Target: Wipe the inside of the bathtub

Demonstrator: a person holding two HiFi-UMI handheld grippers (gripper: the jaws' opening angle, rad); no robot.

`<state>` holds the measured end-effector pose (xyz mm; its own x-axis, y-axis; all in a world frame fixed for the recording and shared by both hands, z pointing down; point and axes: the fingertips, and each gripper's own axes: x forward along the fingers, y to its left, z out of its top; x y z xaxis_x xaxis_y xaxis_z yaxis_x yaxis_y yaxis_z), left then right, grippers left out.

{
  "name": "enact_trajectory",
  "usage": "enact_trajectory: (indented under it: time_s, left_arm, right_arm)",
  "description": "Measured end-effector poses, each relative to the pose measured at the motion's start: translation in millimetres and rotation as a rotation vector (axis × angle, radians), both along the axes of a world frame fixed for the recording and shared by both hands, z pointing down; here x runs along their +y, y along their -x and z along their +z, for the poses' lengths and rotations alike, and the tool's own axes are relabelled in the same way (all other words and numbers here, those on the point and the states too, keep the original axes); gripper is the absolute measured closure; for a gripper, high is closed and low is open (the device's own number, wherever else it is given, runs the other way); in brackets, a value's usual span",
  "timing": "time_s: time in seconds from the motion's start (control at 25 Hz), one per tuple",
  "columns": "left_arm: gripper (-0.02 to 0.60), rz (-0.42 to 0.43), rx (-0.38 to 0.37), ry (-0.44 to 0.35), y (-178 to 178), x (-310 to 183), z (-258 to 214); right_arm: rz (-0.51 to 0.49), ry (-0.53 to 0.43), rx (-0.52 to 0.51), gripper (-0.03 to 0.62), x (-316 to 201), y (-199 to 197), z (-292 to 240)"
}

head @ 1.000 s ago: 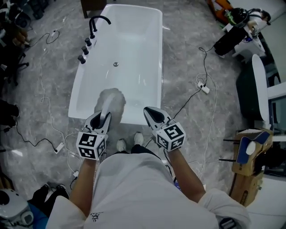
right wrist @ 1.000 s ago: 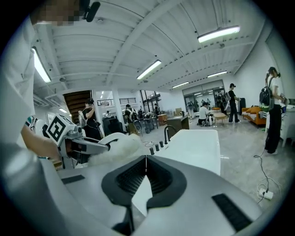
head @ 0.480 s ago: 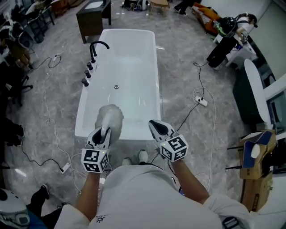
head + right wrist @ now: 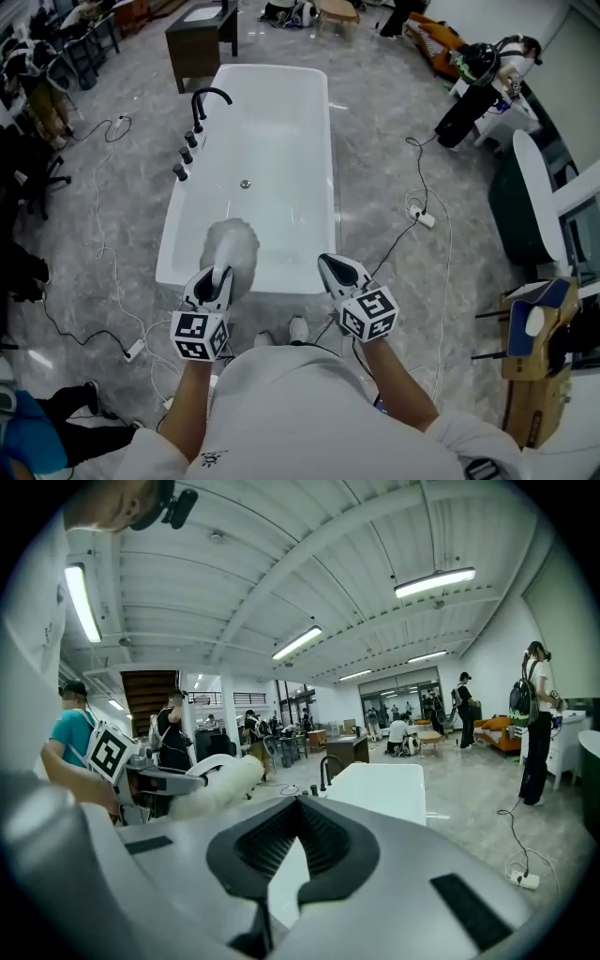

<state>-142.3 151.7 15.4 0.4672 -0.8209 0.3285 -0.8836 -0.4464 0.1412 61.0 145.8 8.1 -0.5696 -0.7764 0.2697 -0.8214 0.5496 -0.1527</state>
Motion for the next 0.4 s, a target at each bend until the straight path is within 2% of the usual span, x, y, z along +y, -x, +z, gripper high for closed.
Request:
enact_trajectory:
  time_s: [0.4]
  left_arm:
    - [0.483, 0.016, 0.0, -0.006, -1, 14, 6]
  right_arm:
    - [-0.006, 0.003, 0.028, 0.574, 15, 0, 8]
